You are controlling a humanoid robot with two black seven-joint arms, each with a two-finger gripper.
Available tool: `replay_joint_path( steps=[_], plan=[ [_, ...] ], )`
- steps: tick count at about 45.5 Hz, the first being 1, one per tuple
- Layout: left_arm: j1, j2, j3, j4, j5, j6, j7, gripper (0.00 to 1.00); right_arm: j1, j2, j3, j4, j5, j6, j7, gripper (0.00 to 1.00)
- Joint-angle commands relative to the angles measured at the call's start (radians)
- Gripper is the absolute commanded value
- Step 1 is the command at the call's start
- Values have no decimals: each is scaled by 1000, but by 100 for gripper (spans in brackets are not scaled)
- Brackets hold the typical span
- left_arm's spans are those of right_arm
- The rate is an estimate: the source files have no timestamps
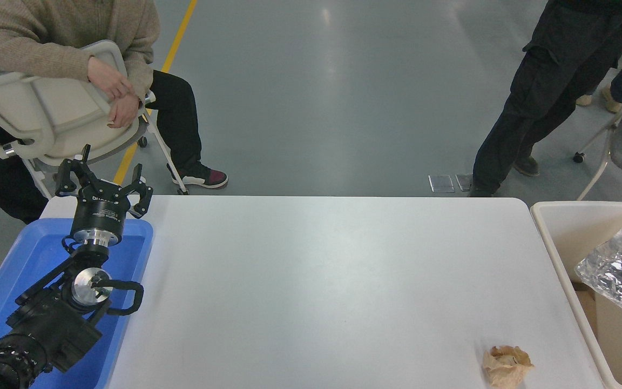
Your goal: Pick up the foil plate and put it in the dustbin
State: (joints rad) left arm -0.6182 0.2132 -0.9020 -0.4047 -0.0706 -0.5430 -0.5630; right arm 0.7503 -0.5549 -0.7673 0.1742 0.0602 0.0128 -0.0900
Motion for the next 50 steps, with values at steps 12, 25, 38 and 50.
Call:
replay_joint_path(
  steps=[12,25,38,50],
  plan=[
    [0,0,0,0,0,0,0,99,-65,35,13,-90,9,-31,-1,0],
    [0,0,0,0,0,0,0,99,-63,30,11,-75,10,-158,1,62],
    [0,0,0,1,0,0,0,99,-34,23,13,-15,9,-160,1,69],
    [0,0,0,0,0,0,0,99,199,-129,-62,349,-7,-159,1,78]
  ],
)
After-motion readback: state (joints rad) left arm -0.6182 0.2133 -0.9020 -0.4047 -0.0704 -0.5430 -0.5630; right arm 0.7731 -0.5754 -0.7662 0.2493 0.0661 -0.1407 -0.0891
